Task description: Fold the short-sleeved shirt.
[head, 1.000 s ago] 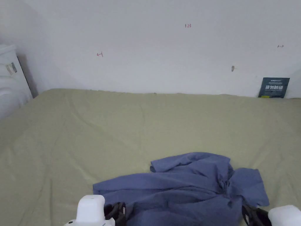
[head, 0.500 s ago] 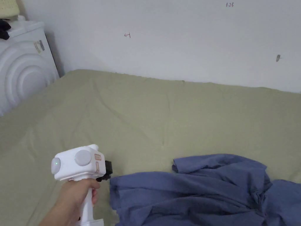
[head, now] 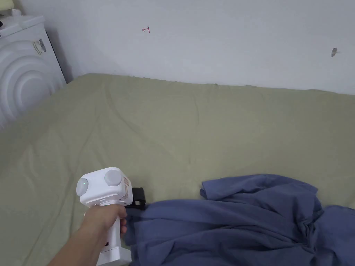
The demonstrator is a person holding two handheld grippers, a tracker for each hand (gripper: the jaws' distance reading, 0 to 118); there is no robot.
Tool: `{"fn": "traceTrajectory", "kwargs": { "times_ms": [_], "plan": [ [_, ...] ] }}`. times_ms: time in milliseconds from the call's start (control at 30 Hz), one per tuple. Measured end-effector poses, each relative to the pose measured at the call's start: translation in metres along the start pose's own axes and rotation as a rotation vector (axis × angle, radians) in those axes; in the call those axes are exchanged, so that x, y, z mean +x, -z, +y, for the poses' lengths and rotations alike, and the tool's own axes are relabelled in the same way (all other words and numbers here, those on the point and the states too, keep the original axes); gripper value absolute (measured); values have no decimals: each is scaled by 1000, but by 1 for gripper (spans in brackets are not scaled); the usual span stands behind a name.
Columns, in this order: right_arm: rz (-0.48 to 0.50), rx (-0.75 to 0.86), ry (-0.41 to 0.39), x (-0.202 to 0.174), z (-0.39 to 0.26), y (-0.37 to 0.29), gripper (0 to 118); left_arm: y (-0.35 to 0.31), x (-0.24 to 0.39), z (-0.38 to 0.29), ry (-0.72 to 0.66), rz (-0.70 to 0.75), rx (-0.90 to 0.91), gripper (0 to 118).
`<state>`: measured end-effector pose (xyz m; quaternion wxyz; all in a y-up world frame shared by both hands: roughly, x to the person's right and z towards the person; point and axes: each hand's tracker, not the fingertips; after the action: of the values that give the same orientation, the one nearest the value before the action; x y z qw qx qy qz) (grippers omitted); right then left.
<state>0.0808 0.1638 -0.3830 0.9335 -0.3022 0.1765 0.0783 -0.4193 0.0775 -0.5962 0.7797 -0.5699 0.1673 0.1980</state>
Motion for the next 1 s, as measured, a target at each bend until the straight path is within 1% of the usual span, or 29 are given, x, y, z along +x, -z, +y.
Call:
{"fn": "traceTrajectory", "kwargs": {
  "times_ms": [33, 67, 100, 167, 200, 233, 267, 300, 367, 433, 467, 600, 667, 767, 800, 867, 900, 1000],
  "plan": [
    [-3, 0, 3, 1, 0, -1, 0, -4, 4, -2, 41, 54, 21, 78],
    [-3, 0, 8, 2, 0, -2, 0, -7, 8, -4, 53, 56, 23, 74],
    [-2, 1, 15, 3, 0, -2, 0, -13, 13, -11, 45, 41, 12, 65],
    [2, 8, 18, 4, -1, -2, 0, -22, 21, -20, 44, 16, 0, 44],
    [0, 11, 20, 4, -1, -2, 0, -24, 24, -23, 48, 17, 0, 29],
    [-1, 13, 24, 4, -1, -2, 0, -26, 27, -25, 74, -3, -6, 16],
    [2, 16, 29, 5, -1, -3, 0, -8, 11, -17, 75, -22, -16, 11],
    [7, 21, 36, 6, -1, -5, 0, -11, 10, -19, 67, -28, -14, 7],
    [10, 25, 40, 7, -1, -8, 0, -19, 7, -23, 65, -47, 21, 5],
    [11, 26, 37, 9, -2, -9, 0, -28, 3, -25, 97, -94, 78, 1],
    [11, 27, 32, 10, -2, -9, 0, -35, 2, -29, 112, -136, 90, 1],
    [-5, 17, 18, 17, 2, -1, 0, -56, -8, -42, 141, -195, 220, 1],
    [-15, 9, 4, 21, 8, 10, 0, -69, -5, -56, 128, -228, 261, 1],
    [-22, -15, -31, 31, 29, 36, 0, -80, -11, -69, 108, -294, 320, 1],
    [-19, -18, -38, 36, 40, 46, 0, -84, -8, -76, 123, -320, 316, 1],
    [-2, -28, -40, 52, 66, 73, 0, -89, -9, -86, 131, -336, 354, 1],
    [3, -37, -38, 61, 82, 90, 0, -90, -10, -90, 155, -344, 346, 1],
    [-15, -109, -34, 87, 130, 152, 0, -93, -11, -100, 159, -369, 383, 1]
  ]
}}
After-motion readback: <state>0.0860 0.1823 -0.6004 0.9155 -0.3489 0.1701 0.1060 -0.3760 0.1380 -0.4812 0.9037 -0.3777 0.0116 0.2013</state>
